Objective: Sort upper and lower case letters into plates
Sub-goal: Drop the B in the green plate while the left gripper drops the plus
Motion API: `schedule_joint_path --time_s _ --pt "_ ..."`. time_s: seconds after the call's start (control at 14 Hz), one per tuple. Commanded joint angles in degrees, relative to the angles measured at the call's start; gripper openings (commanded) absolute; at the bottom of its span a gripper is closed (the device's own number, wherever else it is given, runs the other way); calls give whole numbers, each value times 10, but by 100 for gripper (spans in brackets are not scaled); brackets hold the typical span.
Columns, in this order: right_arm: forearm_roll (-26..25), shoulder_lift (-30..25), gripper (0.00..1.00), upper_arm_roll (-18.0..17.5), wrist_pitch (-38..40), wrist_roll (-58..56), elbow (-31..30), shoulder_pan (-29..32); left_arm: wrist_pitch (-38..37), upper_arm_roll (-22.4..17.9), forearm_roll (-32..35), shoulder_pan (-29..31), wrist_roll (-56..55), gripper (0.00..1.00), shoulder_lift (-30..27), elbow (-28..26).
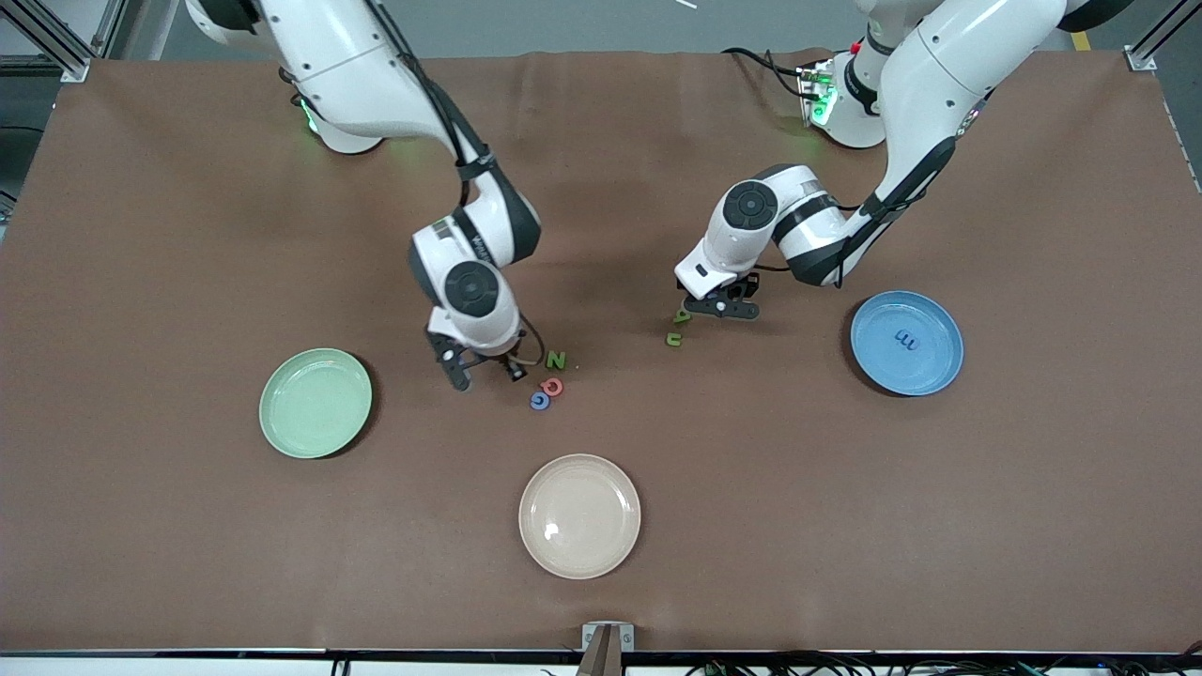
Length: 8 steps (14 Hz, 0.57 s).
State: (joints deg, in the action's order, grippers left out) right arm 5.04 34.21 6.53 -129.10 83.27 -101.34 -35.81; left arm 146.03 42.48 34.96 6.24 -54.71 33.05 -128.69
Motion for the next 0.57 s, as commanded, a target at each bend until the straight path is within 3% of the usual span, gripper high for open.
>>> schedule_joint_path --time_s 0.0,0.29,0.5 --pt "-6 -83 0 -10 60 -128 -33 77 3 -5 16 -7 -16 57 3 5" --pt "-6 -145 0 -10 54 -344 -107 193 3 -5 17 -7 -16 40 3 5" --pt "-6 -153 0 -10 13 -444 -154 247 3 -5 17 -7 -15 29 3 5"
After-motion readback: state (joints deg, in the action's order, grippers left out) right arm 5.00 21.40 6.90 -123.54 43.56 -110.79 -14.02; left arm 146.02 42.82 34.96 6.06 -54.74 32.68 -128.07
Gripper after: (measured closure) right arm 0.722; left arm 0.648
